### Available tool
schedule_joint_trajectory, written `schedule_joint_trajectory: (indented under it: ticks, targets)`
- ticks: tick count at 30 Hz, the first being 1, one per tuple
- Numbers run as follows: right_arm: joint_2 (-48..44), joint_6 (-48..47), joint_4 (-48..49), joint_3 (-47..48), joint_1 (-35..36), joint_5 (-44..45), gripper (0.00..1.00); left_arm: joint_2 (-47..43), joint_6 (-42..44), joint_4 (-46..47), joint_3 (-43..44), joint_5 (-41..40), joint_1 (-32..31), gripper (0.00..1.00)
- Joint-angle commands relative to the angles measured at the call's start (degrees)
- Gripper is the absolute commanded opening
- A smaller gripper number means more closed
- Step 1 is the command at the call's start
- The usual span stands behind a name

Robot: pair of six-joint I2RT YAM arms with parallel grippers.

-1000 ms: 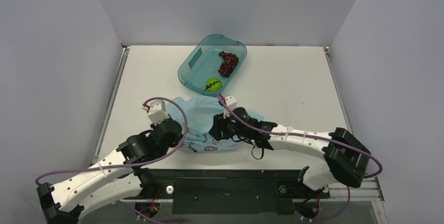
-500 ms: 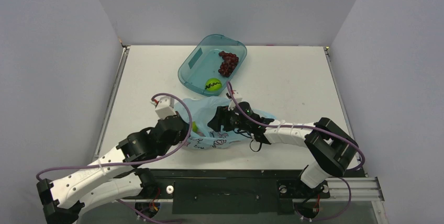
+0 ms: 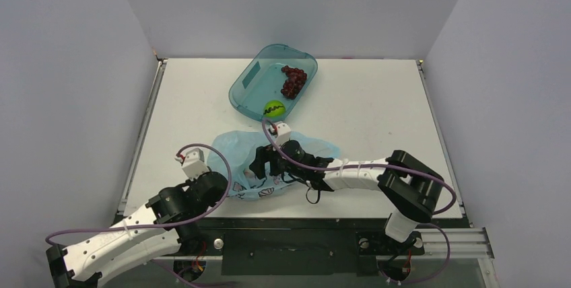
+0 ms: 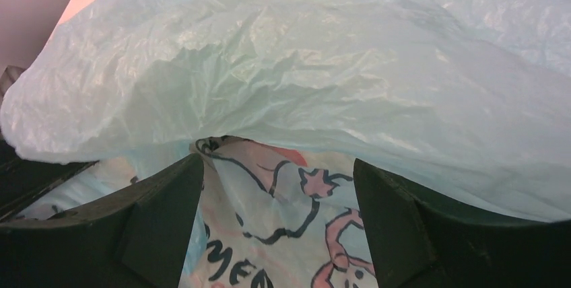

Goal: Take the fake fruits out of the plastic bag
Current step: Adjust the plastic bag at the center of the board, then take out the fake fruit from the plastic bag.

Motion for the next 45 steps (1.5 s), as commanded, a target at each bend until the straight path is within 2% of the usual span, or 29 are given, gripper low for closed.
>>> schedule_joint_trajectory:
  ticks: [1, 4, 6, 7, 9, 11, 16, 18, 19, 20, 23, 26, 28, 30, 37, 41, 45]
  targets:
    - [4.88, -0.90, 4.53, 5.17, 1.34, 5.85, 0.77, 0.30, 1.71, 3.79, 0.78, 1.48, 0.05, 0.00]
    - [6.87, 1.14, 6.86, 5.92, 1.44, 4.79, 0.74, -1.28, 7.02, 12.07, 1.78, 6.33, 0.07, 0.00]
    - [7.34, 2.33, 8.43, 5.50, 1.15, 3.46, 0.74, -1.69, 11.88, 17.95, 4.70, 12.90, 0.13, 0.21]
    - [7.48, 2.57, 8.60, 5.45, 1.02, 3.07, 0.74, -1.55, 14.61, 19.16, 6.10, 13.90, 0.14, 0.35]
    - [7.66, 3.04, 8.60, 5.37, 0.39, 1.53, 0.73, -0.51, 16.17, 16.63, 11.23, 14.08, 0.19, 0.48]
    - [7.75, 3.46, 8.66, 4.80, -0.48, 0.32, 0.73, 0.32, 18.25, 13.33, 16.13, 13.20, 0.28, 0.51]
    - [7.71, 4.70, 10.28, 2.76, -2.78, -2.93, 0.72, 6.40, 21.09, -2.45, 31.78, 4.98, 2.47, 0.49]
    - [7.93, 4.85, 11.36, 2.34, -3.14, -4.02, 0.72, 10.13, 23.44, -8.84, 36.44, 3.79, 5.51, 0.47]
    - [8.05, 4.88, 12.09, 2.27, -3.26, -4.41, 0.72, 12.34, 24.55, -9.47, 37.00, 4.29, 9.20, 0.47]
    - [8.34, 4.98, 12.23, 2.49, -3.30, -5.03, 0.72, 13.15, 27.57, -9.49, 37.82, 7.42, 11.67, 0.46]
    - [9.14, 5.56, 13.01, 3.09, -3.57, -6.44, 0.72, 14.70, 31.59, -7.52, 37.21, 14.89, 25.02, 0.48]
    - [10.40, 5.53, 13.10, 4.45, -3.49, -8.23, 0.72, 15.15, 35.04, -1.01, 30.51, 22.62, 35.84, 0.52]
    - [11.09, 5.73, 13.22, 5.08, -3.43, -9.05, 0.73, 17.89, 36.62, 3.59, 25.19, 29.39, 45.36, 0.50]
    - [11.55, 5.86, 13.39, 5.46, -3.44, -9.56, 0.74, 21.18, 36.96, 8.43, 20.29, 34.40, 49.19, 0.48]
    - [13.85, 5.85, 14.32, 7.10, -3.08, -11.73, 0.76, 27.42, 33.46, 23.75, 8.55, 41.88, 49.90, 0.41]
    - [15.41, 5.54, 14.69, 8.37, -2.75, -11.94, 0.77, 31.21, 32.39, 29.70, 5.14, 42.77, 49.22, 0.41]
    - [16.93, 5.24, 14.55, 10.03, -2.66, -11.74, 0.77, 37.10, 31.60, 33.67, 4.58, 43.10, 46.00, 0.41]
